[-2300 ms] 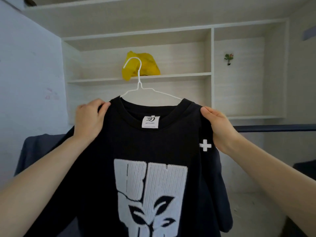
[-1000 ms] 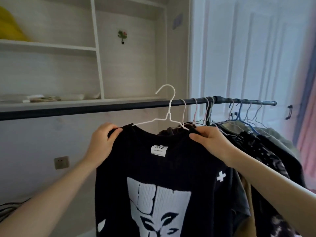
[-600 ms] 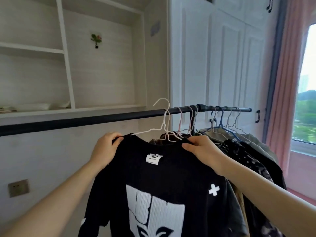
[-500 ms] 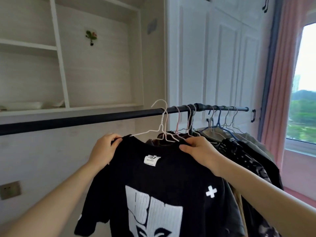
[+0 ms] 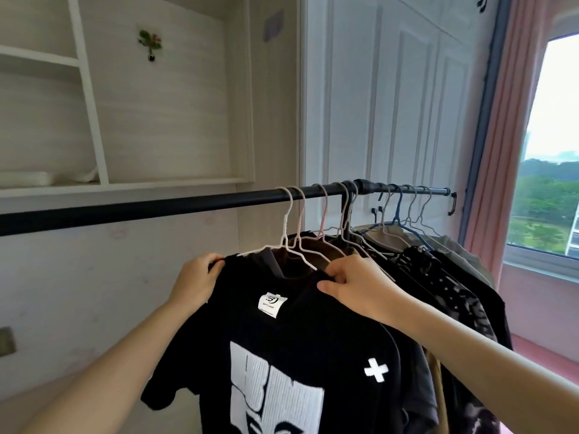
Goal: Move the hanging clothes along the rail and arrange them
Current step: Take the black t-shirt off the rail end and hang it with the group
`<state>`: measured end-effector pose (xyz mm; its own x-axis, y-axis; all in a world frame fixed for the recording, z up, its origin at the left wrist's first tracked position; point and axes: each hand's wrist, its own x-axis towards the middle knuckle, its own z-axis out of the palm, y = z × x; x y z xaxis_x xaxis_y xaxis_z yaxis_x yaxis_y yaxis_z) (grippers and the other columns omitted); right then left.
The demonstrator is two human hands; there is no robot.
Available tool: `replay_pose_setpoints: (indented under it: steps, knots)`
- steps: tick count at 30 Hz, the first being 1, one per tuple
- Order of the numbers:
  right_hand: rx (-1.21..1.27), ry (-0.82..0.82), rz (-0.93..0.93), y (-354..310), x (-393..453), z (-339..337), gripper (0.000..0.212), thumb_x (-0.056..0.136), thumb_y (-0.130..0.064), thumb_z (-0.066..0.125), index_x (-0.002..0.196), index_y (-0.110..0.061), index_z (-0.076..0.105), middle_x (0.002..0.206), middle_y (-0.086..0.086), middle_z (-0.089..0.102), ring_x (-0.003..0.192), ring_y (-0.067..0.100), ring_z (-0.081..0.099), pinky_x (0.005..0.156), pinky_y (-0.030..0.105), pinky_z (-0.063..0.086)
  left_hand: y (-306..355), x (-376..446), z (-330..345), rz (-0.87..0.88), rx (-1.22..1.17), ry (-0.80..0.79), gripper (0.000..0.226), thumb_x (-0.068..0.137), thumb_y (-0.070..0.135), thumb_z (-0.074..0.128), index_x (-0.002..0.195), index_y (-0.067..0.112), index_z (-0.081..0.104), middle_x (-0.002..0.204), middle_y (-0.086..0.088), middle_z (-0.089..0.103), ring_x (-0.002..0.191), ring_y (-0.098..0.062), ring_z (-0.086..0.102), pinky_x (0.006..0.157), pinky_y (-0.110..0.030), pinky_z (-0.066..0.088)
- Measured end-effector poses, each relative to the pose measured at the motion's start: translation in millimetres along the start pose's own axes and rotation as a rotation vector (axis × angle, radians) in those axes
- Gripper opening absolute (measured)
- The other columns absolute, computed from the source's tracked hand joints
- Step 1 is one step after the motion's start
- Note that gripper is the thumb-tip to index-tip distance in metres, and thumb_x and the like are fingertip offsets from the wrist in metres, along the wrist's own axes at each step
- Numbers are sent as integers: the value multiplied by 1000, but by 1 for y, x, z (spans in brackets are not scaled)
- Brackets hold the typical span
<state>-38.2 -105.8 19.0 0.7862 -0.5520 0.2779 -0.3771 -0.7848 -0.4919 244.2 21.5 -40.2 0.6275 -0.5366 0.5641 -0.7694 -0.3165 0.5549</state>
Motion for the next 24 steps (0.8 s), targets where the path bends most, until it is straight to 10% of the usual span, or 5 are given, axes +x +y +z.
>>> replay_pose_setpoints:
  steps: [11, 18, 24]
  knots:
    - [203, 208, -80, -15, -20, -17, 25, 93, -19, 49, 113, -22, 65, 104, -9, 68, 96, 6, 62, 67, 5, 37, 33, -48, -19, 63, -69, -100, 34, 94, 9, 52, 125, 16, 62, 121, 3, 66, 115, -8, 59, 106, -27, 41]
    - [295, -72, -137, -31, -50, 17, 25, 91, -26, 57, 115, -22, 61, 100, -10, 68, 92, 8, 64, 75, 16, 52, 46, -119, -64, -11, 0, -16, 26, 95, 17, 54, 119, 15, 65, 99, 9, 70, 95, -2, 64, 87, -10, 45]
    - [449, -370, -146, -63, -81, 56, 15, 90, -11, 57, 105, -12, 61, 100, 11, 70, 94, 30, 67, 86, 43, 56, 39, -210, -134, -139, 116, 51, 24, 94, 10, 53, 113, 12, 67, 91, 3, 71, 92, -12, 67, 94, -33, 50]
